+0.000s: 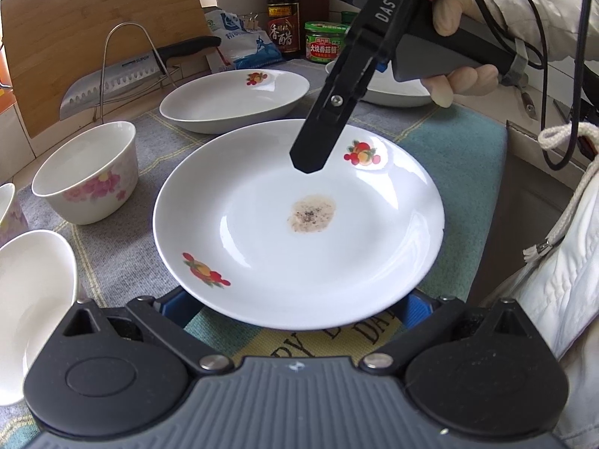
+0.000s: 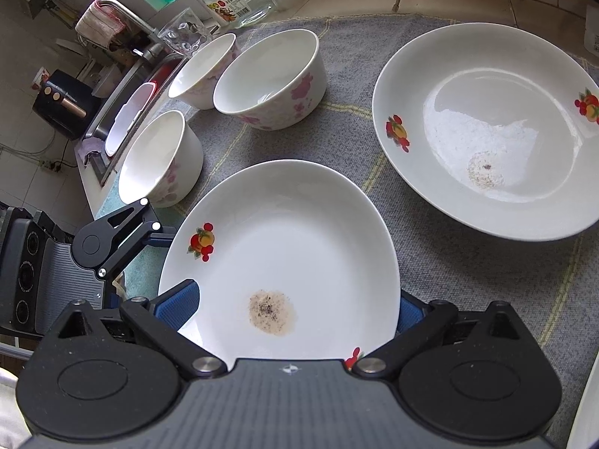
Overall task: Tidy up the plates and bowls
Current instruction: 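Lift the stained plate with the right gripper toward another white plate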
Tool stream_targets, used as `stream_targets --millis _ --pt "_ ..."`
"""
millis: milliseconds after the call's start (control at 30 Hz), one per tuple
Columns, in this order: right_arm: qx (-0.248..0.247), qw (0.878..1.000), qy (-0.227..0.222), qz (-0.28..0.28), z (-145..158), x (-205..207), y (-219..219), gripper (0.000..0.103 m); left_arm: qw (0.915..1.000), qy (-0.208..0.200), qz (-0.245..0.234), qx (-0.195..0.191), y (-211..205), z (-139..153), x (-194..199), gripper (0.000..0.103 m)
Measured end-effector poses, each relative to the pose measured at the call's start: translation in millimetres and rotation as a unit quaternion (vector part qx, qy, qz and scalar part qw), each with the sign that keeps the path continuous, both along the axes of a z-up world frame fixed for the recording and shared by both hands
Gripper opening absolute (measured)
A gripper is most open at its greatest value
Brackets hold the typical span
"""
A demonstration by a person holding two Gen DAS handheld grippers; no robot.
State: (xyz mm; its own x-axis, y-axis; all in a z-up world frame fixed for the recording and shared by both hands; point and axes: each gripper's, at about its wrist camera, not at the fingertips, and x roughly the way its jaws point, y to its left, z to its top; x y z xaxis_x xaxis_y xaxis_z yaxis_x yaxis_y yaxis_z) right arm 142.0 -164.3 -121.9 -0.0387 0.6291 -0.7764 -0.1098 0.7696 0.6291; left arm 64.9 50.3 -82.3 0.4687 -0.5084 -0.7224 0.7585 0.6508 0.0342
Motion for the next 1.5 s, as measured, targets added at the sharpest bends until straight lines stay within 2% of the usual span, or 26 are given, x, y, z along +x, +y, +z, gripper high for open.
stream_targets --millis 467,800,1100,1500 --pt "0.003 1.000 0.007 -0.002 1 -1 0 0.103 0.9999 0.009 0.000 0.010 -2 3 0 0.102" --pt "0.001 1.000 -0.008 -0.007 14 -6 -5 0.103 0.9999 0.008 -0.008 0.012 -7 14 2 0.101" --pt "-0.008 0.999 -0.030 -0.026 33 -16 -32 0.103 0.9994 -0.007 -0.031 0.016 -26 29 6 0.101" --pt "-0.031 0.996 -0.050 -0.069 51 -40 -90 0.103 0.9973 -0.010 -0.072 0.008 -77 36 20 0.101"
